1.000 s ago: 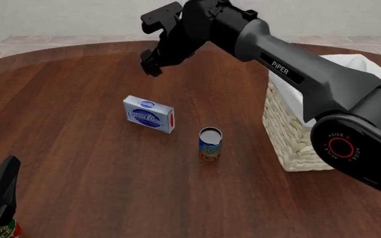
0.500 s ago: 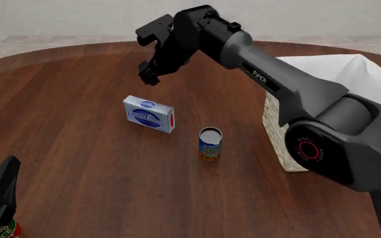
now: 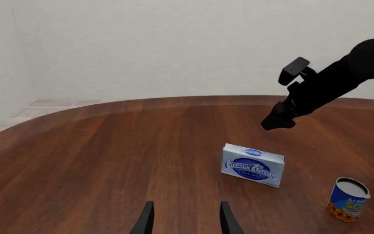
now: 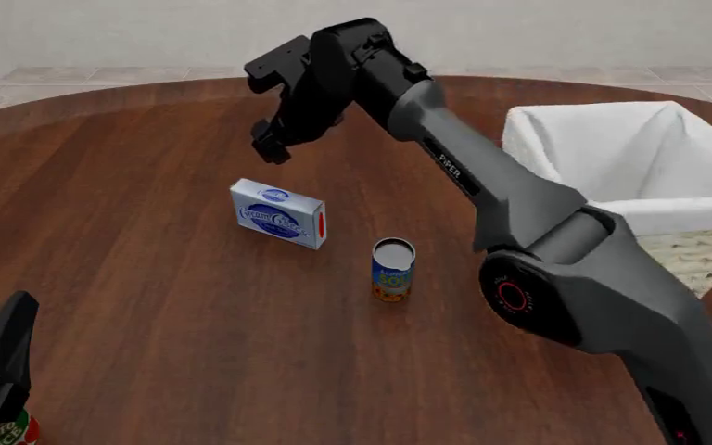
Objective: Pick up the cream cheese box, and put it in the basket.
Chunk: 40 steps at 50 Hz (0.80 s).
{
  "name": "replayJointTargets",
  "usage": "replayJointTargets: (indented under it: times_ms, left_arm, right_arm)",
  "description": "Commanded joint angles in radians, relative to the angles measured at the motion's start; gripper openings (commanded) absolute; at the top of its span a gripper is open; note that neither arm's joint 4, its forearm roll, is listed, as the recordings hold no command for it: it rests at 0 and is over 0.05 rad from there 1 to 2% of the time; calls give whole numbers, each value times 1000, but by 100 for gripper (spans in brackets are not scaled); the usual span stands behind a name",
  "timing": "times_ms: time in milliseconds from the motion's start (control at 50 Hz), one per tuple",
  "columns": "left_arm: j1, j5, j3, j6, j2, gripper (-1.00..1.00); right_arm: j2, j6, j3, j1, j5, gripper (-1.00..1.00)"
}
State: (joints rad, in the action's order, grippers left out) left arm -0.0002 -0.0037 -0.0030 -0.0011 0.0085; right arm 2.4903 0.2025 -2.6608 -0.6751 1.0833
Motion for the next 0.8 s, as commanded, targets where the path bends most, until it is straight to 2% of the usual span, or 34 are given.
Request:
replayJointTargets:
  times_ms: [20,380,800]
  left_arm:
    - [0,0,0,0,0,100]
    - [0,0,0,0,0,100]
    - [0,0,0,0,0,100]
  right_arm:
    - [84,5,-142,-5,71,100]
    - [120,15,-167,-4,79,100]
    - [169,-4,-166,1,64,100]
